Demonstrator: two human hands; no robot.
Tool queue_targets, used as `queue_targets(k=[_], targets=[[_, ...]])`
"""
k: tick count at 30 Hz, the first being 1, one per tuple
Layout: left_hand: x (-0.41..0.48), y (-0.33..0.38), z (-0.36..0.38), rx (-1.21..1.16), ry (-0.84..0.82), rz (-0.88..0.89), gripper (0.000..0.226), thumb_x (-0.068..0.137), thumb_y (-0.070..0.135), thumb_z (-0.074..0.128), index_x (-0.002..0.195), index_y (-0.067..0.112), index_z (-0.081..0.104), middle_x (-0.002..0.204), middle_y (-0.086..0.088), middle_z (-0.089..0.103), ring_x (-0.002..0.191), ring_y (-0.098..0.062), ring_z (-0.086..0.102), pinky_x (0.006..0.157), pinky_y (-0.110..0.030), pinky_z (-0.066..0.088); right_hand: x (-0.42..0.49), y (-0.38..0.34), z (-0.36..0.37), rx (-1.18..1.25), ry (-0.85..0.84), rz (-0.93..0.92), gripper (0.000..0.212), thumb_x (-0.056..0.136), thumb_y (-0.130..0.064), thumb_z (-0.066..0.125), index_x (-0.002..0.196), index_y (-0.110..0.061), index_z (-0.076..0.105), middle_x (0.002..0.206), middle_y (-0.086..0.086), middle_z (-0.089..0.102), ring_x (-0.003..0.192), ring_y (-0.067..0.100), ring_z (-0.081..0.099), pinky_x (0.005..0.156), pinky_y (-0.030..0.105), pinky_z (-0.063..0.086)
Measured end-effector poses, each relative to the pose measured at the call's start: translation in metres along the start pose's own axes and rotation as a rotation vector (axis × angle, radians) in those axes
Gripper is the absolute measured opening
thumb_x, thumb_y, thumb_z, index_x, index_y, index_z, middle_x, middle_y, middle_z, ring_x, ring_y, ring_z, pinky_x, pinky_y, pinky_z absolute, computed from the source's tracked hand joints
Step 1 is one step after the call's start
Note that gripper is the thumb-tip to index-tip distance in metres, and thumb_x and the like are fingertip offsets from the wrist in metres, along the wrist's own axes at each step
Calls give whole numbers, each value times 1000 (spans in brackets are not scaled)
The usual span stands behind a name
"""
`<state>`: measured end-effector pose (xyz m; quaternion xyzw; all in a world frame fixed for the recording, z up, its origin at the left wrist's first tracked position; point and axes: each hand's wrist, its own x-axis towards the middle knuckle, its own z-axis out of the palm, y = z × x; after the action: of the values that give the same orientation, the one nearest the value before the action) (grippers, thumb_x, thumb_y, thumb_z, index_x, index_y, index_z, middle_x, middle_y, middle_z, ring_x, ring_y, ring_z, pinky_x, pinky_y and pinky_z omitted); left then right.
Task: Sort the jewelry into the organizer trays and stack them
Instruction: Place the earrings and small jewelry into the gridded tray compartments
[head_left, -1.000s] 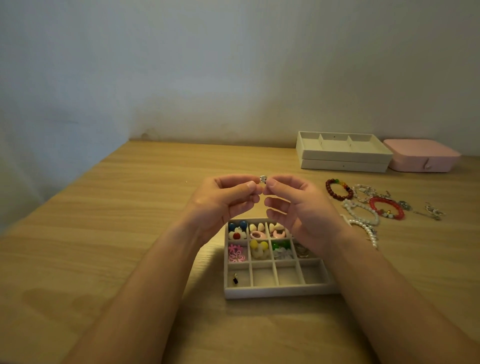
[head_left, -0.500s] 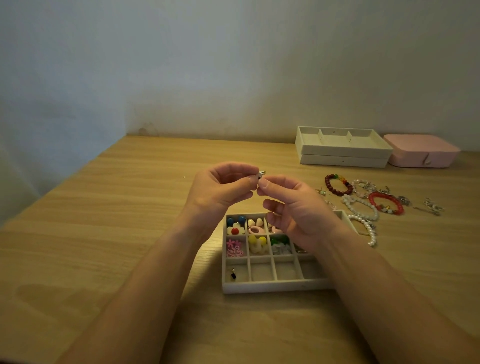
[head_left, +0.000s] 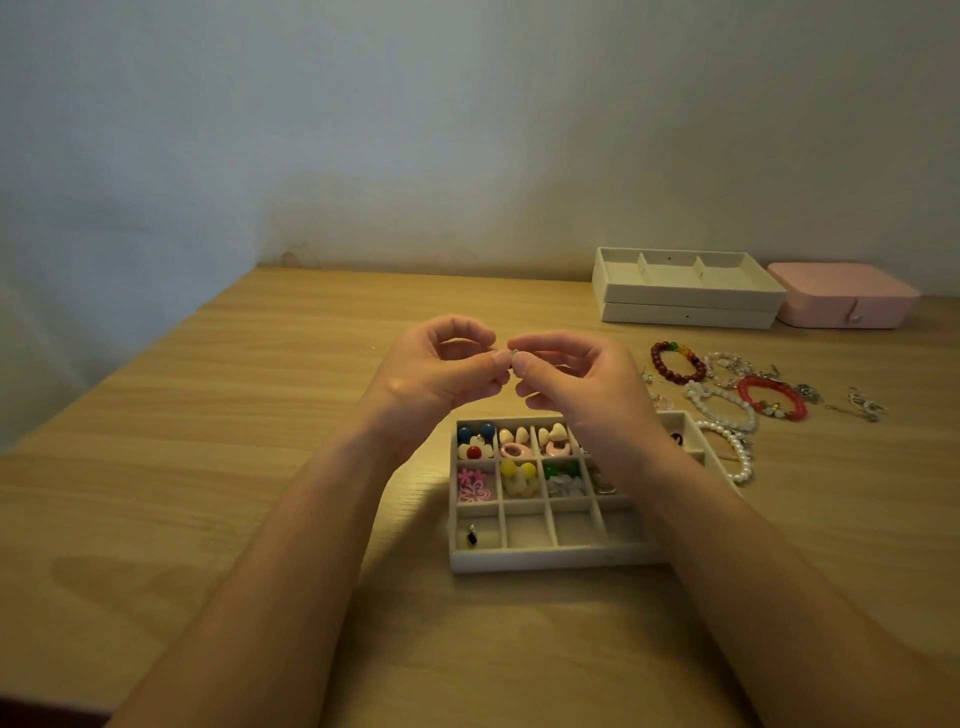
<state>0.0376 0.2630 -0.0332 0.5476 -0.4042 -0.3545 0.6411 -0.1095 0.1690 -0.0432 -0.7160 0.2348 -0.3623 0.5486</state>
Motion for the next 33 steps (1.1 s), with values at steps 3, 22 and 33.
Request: queue_targets(k=[3, 22, 33], targets=[[-4, 4, -1, 92, 17, -10, 23, 82, 7, 78, 101, 6, 65, 90, -11, 73, 81, -23, 71, 74, -30, 58, 2, -3, -2, -143, -29, -62, 16, 92, -23, 73, 108, -24, 75, 94, -6, 76, 86, 13, 72, 75, 29, 63], [-80, 4, 3, 47, 167, -119, 22, 78, -6, 79, 80, 8, 61, 69, -9, 69, 66, -20, 70, 69, -28, 61, -37, -49, 1, -336, -369, 124, 10, 87, -3, 77, 95, -8, 77, 86, 13, 77, 85, 28, 75, 82, 40, 63], [-96, 7, -1, 87, 193, -169, 20, 81, 6, 82, 93, 10, 67, 77, -5, 75, 67, -15, 73, 54, -20, 53, -37, -56, 8, -535, -439, 98, 4, 88, -14, 78, 91, -16, 77, 76, 1, 77, 71, 16, 71, 71, 32, 62]])
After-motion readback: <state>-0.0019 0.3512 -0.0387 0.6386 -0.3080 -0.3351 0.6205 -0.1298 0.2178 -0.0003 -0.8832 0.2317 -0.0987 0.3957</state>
